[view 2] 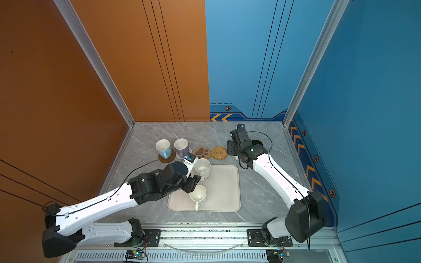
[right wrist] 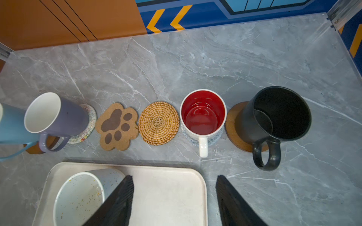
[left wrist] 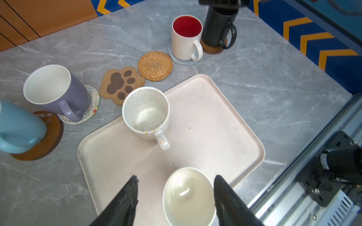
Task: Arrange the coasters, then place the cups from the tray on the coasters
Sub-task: 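Raise the right gripper while the left gripper moves toward the plain white mug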
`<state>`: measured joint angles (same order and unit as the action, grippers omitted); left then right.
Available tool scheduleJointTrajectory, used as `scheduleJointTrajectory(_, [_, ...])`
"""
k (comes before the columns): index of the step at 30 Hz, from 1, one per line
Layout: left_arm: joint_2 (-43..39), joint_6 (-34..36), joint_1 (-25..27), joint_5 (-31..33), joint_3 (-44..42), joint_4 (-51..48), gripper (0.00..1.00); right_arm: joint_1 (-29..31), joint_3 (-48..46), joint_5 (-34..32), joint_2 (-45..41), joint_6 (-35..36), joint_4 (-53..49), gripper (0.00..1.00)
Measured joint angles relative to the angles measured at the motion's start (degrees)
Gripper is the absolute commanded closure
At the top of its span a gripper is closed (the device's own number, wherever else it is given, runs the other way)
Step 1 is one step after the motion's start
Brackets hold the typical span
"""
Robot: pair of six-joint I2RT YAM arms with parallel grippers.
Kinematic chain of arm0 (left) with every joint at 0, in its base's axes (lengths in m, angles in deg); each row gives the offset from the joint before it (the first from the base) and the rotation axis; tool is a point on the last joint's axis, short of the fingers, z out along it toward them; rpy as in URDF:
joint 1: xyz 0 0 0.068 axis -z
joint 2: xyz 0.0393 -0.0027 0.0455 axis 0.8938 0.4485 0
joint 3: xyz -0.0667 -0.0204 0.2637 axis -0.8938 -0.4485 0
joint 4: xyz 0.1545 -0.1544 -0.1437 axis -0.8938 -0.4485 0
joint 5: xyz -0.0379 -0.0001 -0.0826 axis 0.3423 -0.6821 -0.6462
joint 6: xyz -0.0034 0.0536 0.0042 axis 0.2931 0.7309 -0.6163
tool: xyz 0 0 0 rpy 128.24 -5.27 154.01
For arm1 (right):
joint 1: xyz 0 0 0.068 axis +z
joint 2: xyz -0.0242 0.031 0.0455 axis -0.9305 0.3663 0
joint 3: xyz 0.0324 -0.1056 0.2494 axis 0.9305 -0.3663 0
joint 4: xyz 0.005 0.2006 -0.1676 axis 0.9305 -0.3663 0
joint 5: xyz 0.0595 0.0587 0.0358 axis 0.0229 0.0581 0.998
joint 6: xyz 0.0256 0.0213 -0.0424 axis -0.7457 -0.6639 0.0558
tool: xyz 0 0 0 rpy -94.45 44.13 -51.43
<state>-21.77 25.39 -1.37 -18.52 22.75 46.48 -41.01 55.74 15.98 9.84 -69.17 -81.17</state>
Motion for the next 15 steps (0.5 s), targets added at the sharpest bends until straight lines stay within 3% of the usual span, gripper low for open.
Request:
scheduleJointTrajectory(6, [-0.28,-6.23,4.31,-2.84,-0.07,-6.51,0.37,1.36,-0.57,0.02,-0.07,-1.44,1.99,0.34])
scheduleJointTrajectory(15, [2.58,-17.25,8.9,-5.38,-3.28,-8.57,0.37,1.46,-3.89,0.22,-0.46,-2.34,4.59,0.34])
